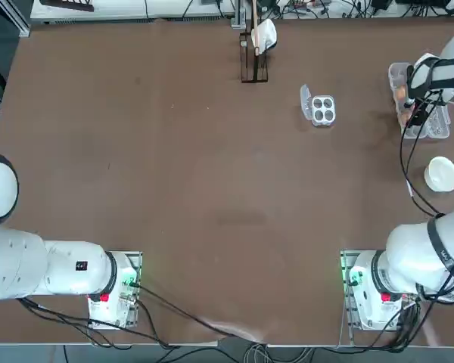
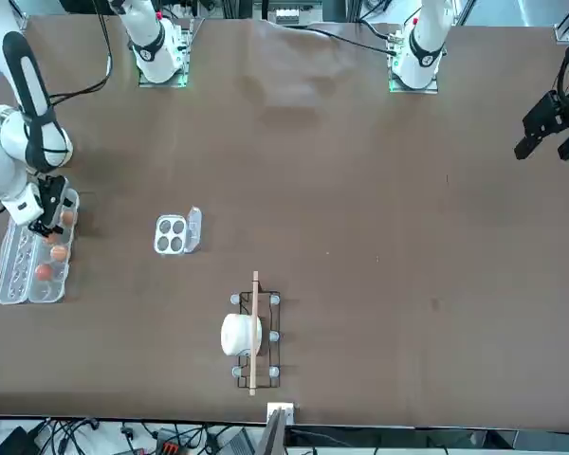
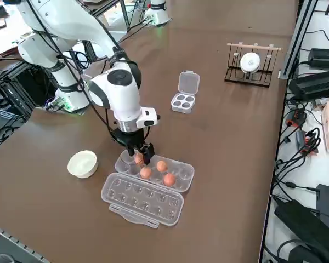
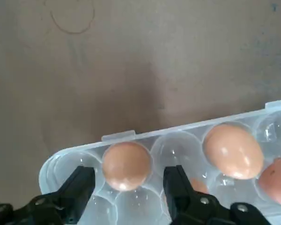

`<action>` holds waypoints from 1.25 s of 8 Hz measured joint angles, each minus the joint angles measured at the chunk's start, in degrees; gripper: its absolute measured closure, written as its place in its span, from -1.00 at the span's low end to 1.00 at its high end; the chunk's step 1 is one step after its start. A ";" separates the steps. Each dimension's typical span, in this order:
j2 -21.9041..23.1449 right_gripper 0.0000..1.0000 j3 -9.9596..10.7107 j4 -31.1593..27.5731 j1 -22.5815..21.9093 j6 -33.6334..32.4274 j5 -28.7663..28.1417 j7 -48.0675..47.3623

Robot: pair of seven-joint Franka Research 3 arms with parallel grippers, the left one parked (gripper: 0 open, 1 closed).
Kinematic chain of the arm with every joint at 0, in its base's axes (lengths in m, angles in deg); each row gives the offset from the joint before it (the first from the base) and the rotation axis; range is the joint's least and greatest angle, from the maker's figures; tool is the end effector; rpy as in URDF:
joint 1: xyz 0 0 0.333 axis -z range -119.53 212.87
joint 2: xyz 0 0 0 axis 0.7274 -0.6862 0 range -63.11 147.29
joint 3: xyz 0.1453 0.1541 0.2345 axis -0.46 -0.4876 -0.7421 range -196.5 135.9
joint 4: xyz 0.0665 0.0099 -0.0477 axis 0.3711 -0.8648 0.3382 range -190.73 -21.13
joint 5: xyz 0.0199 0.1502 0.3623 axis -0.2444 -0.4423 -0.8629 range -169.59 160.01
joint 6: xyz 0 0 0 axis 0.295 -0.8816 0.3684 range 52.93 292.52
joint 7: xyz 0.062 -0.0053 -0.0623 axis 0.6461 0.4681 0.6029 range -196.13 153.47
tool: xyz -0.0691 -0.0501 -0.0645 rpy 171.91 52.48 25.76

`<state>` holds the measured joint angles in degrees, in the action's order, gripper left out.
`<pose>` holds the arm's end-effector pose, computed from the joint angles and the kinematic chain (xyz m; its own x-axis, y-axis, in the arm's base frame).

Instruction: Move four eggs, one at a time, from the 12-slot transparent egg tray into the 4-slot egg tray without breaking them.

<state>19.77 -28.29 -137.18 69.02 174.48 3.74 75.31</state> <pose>0.5246 -0.2350 0.2222 0.1817 0.9783 -0.0999 0.9833 -0.1815 0.0111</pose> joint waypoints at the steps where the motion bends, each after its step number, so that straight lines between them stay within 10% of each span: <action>1: -0.01 -0.79 0.00 -0.15 0.15 0.34 0.00 0.11; 10: -0.78 -0.65 -0.53 -0.53 0.25 0.69 -0.17 0.14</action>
<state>19.00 -28.82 -137.71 69.27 175.17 3.57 75.45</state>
